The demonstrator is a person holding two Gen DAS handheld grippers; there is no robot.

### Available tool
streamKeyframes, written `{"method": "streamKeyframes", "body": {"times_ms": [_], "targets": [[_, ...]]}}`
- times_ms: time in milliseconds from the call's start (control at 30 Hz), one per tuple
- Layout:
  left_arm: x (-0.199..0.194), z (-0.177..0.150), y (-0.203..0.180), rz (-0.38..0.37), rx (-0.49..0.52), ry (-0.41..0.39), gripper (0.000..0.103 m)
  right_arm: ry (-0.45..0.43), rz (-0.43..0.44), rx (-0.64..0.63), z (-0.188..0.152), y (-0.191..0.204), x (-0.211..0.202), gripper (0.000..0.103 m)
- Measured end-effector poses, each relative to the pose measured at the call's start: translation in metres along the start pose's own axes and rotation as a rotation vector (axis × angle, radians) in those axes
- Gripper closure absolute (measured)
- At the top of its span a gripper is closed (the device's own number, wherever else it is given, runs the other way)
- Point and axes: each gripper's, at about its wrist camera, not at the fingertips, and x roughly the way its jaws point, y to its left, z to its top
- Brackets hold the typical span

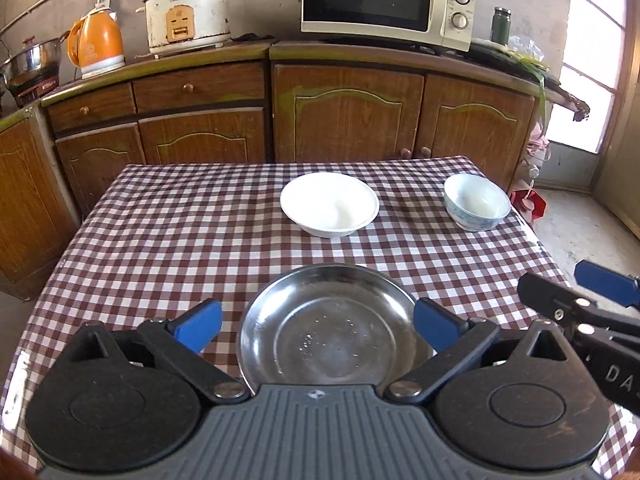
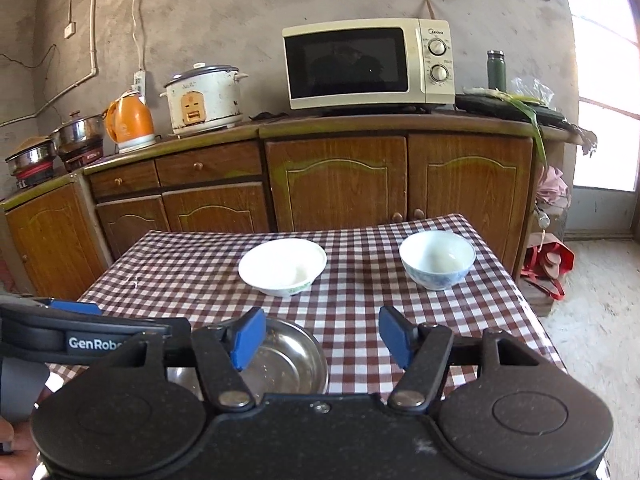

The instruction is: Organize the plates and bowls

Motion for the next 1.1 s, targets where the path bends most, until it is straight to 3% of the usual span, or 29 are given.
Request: {"method": "streamKeyframes", "body": {"times_ms": [1100], "targets": [[0.021, 0.019, 0.015, 0.057, 0.019, 0.006, 0.000, -0.011, 0.005, -0.011, 0.020, 0.000, 0.027, 0.025]]}}
